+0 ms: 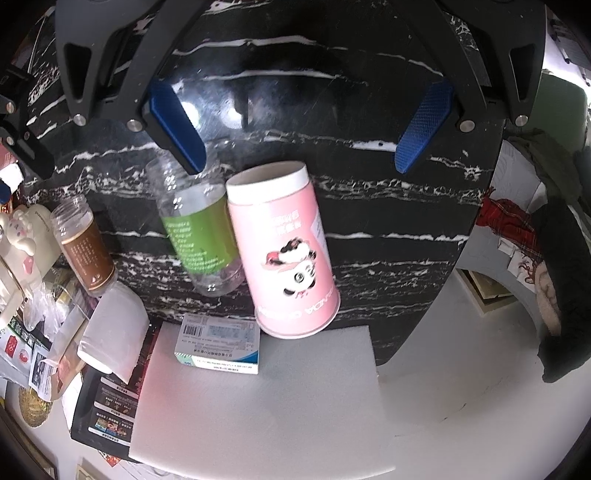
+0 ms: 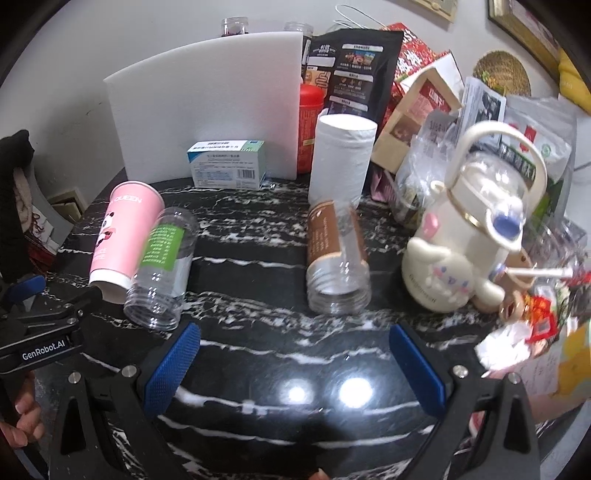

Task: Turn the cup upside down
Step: 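Close the right gripper around the middle of the brown-labelled jar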

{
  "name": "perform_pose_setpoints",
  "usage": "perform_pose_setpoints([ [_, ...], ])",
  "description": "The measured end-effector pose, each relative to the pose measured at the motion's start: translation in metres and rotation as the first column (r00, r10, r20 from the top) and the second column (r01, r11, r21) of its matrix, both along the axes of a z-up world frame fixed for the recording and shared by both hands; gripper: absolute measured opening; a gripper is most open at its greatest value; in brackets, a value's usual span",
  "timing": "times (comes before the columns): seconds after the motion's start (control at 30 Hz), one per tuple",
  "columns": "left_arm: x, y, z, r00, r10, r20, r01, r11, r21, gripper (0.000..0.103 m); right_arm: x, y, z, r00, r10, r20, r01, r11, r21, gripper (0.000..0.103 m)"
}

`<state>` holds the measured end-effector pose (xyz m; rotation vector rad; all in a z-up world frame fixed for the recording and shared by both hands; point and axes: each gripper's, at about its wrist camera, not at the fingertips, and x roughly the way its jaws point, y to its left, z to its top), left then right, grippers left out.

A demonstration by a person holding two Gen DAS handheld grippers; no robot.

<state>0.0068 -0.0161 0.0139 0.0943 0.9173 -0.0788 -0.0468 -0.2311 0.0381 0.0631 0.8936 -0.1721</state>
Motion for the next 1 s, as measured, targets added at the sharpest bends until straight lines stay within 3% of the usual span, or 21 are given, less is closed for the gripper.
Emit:
perform_pose_setpoints([
  [0.37,0.018,-0.028,0.012,0.999,-0.016,0.037,0.016,1.000,0.006,0.102,0.052,-0.016,0.002,0.999,0.020,-0.028,-0.021,0.999,-0.024,0.102],
  [0.77,0.048,-0.047,0.005,1.000,0.000,0.012,0.000,1.000,0.007,0.102,0.119,-0.028,-0.035,0.981,-0.014,-0.194,-0.014,0.990,-0.144,0.102],
  [1.0,0.052,-0.057,0.003,1.000,-0.026,0.010,0.026,1.000,-0.008,0.102,0.139,-0.036,-0.053,0.955,0.043,-0.295,-0.068,0.995,-0.075,0.097],
])
